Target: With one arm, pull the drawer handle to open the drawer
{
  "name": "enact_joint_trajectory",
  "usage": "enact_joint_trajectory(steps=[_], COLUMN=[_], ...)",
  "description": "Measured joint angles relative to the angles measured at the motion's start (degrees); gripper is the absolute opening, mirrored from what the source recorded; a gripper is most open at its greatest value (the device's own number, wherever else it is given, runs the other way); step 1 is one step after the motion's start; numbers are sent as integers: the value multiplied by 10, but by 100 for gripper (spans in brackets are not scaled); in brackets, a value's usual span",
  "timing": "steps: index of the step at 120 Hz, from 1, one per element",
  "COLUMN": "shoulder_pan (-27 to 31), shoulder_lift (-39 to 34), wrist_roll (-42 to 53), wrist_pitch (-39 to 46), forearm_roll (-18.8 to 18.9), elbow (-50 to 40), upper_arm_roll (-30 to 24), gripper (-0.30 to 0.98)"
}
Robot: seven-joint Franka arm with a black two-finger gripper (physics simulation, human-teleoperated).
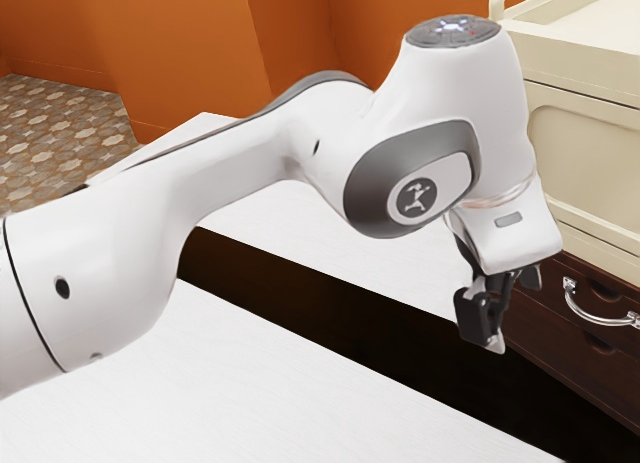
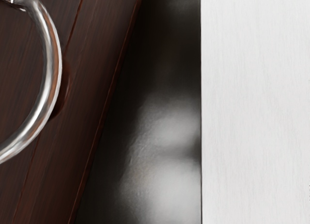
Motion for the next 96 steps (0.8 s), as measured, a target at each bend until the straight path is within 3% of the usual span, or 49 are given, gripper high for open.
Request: enact_joint_trajectory(steps=[68, 96], shoulder_pan=[-22, -35], shoulder_lift=[36, 49], wrist_roll=[67, 70], wrist_pitch=[23, 56], forearm_roll=[5, 32], elbow=[35, 30], upper_arm_roll=[-6, -5], gripper=[68, 70])
